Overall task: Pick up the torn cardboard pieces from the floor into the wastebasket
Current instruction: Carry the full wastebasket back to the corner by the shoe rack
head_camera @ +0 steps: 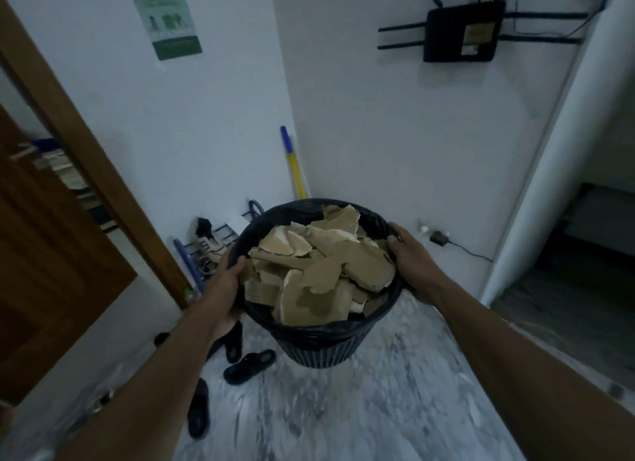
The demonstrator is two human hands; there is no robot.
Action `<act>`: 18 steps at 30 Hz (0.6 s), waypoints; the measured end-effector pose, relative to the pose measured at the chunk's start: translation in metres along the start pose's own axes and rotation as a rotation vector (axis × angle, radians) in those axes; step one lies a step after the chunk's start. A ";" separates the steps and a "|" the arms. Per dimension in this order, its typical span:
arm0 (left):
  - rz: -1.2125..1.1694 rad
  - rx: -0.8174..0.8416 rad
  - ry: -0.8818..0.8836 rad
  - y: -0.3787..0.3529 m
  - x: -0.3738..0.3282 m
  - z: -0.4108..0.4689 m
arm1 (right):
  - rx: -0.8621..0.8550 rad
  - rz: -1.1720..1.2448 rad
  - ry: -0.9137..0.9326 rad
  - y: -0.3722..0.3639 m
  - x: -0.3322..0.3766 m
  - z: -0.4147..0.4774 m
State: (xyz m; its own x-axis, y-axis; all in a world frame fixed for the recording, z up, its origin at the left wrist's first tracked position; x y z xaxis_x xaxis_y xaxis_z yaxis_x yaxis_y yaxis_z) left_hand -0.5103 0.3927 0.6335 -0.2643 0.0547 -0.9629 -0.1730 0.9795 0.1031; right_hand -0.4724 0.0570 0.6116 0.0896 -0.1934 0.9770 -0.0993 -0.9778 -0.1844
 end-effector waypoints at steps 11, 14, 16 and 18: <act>0.071 0.254 0.115 -0.090 0.042 0.267 | -0.321 0.029 -0.119 0.032 -0.114 0.173; 0.113 0.339 0.139 -0.128 0.065 0.327 | -0.408 0.009 -0.151 0.049 -0.149 0.208; 0.136 0.392 0.153 -0.158 0.081 0.364 | -0.466 0.013 -0.171 0.065 -0.176 0.227; 0.169 0.447 0.165 -0.189 0.104 0.398 | -0.541 0.039 -0.184 0.089 -0.208 0.241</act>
State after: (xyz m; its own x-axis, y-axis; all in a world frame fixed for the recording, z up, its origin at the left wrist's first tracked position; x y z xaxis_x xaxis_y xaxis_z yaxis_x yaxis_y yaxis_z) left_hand -0.1270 0.2903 0.4147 -0.4063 0.2240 -0.8859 0.2986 0.9488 0.1030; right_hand -0.2607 -0.0090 0.3662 0.2422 -0.2871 0.9268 -0.5950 -0.7985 -0.0918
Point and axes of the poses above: each hand's wrist, its own z-axis towards the middle knuckle, its own y-axis out of the back of the hand, x = y × z, the point moved 7 cm from there along z, towards the middle knuckle, and after that the axes turned 13 degrees about z, right-handed, at the moved point
